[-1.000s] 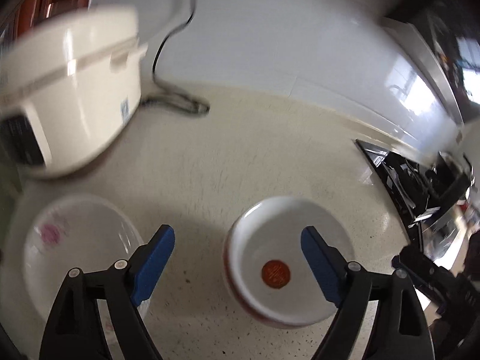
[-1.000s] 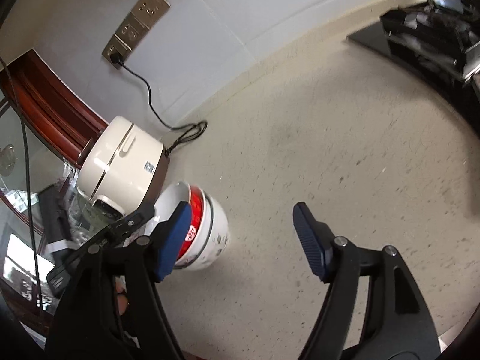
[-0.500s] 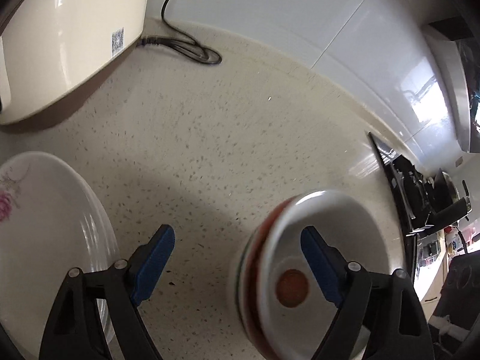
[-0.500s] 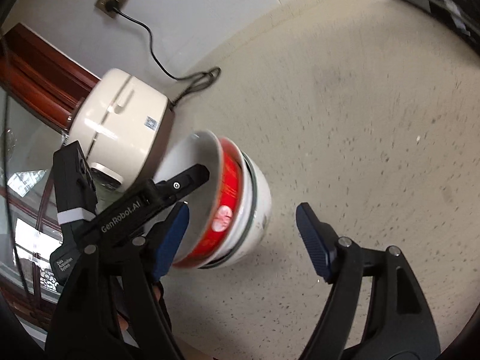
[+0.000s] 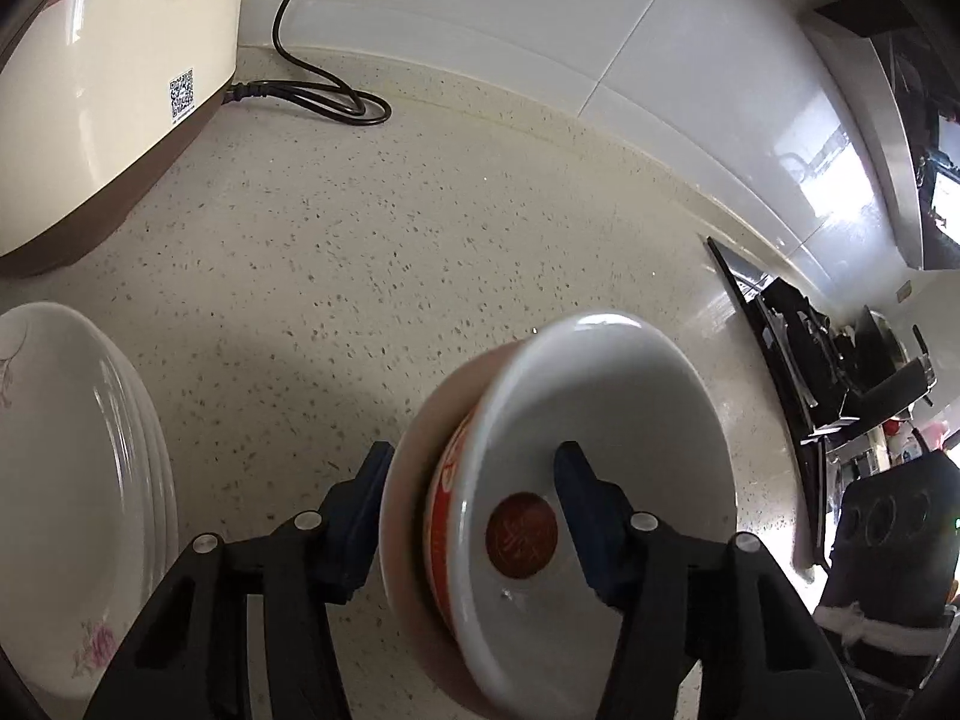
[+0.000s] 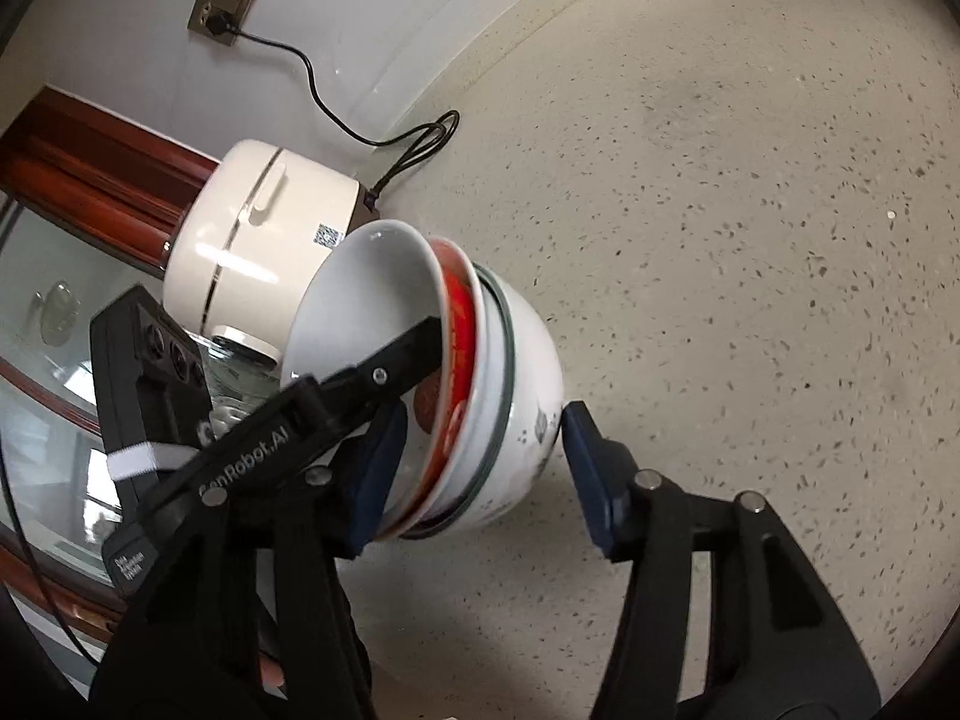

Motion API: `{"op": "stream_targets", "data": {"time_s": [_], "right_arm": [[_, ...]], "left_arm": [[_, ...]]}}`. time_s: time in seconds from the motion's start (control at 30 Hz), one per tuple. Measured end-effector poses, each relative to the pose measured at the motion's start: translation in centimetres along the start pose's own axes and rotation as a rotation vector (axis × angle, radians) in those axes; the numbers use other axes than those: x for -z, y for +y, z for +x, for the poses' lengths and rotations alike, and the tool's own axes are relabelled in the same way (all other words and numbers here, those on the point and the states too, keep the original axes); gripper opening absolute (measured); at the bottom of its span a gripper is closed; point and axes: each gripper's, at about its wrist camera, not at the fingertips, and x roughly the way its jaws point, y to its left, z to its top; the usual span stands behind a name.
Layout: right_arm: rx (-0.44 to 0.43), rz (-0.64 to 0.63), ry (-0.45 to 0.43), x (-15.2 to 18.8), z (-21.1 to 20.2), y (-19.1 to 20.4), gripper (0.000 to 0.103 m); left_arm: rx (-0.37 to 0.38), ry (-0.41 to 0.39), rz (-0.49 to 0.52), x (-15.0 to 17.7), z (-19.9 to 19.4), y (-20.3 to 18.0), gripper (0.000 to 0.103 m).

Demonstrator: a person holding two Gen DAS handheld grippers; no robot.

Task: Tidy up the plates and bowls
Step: 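Grasp the rim of the nested bowl stack with both tools, then lift the nested bowls with both tools onto the pink-flower plate stack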

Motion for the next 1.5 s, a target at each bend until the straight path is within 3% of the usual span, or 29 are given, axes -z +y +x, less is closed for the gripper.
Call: {"op": "stream_targets", "data": {"time_s": [0.2,0.5,0.63,0.77,1.03,1.33,1.5], "right_arm": [[0.004,0.003,0.0,0.5,-1.7,-1.1,0.054],[0.031,0.033,-0.056,1.3,-5.8,-3.5,0.054],[0.07,0.029,-0.074,1.1,-6.8,-3.2,0.054],[0.066,0.001,-0.079,1.1,-7.4,-2.1,0.054],[0.036,-0.09,-0.059,1.3,-5.3,4.2,0.054],[-0.044,-0.183,0.004,2.3,0.6,12.8,0.054],[-0.068,-0.213,0.057,3.0,4.1,15.6,0.054]], "left_arm": [[0.001,-0.031,-0.041,1.5,0.0,-1.3,0.053],[0.037,-0.027,-0.019,3.6,0.5,-5.2,0.052],[0.07,-0.008,-0.034,3.7,0.8,-6.2,0.052],[0.075,-0.038,-0.043,3.6,-0.5,-6.0,0.052],[0.06,-0.127,-0.105,2.7,-5.7,-1.7,0.052],[-0.009,-0.248,-0.205,1.6,-11.8,5.8,0.052],[-0.044,-0.274,-0.252,1.4,-13.4,9.7,0.052]]}}
